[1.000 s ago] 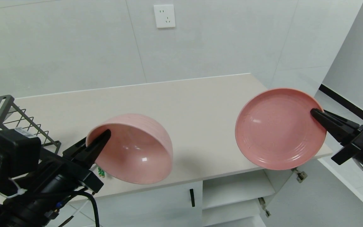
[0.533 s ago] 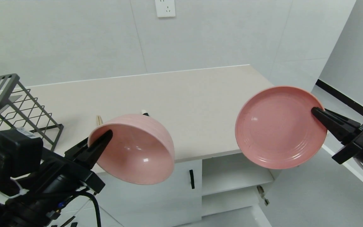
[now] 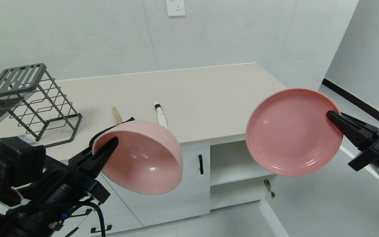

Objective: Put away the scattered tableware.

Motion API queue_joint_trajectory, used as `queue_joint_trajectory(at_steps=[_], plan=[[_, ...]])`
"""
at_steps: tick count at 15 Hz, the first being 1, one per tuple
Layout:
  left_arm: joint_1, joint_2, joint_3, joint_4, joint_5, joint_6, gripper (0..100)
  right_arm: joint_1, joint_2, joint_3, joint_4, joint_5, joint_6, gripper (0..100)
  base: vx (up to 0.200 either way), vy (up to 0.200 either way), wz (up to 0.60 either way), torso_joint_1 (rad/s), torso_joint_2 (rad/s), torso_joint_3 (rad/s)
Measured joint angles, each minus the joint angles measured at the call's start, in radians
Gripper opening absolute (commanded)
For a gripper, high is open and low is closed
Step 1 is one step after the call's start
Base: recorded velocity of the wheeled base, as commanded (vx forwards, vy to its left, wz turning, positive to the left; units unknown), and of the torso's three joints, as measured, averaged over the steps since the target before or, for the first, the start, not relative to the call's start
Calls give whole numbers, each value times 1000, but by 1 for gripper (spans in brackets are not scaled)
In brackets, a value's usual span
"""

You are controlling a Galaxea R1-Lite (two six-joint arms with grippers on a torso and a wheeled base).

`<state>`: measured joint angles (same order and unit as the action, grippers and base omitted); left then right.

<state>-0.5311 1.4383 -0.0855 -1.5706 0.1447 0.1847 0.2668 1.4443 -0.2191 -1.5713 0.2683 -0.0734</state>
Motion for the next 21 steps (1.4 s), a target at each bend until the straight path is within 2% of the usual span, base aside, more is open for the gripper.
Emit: queue_joint_trajectory(at_steps=[5,17,21], plan=[[0,6,6,0,0,-2,0,0,0,1,1,0,-1,0,0,0,0,-43,104,47],[0,12,15,1,0,-4,0,0,0,4,2,0,-1,0,0,0,0,-248,480,225],[0,12,32,1,-14,-18,0,0,0,5,2,0,-1,0,0,0,0,-256,417,173]])
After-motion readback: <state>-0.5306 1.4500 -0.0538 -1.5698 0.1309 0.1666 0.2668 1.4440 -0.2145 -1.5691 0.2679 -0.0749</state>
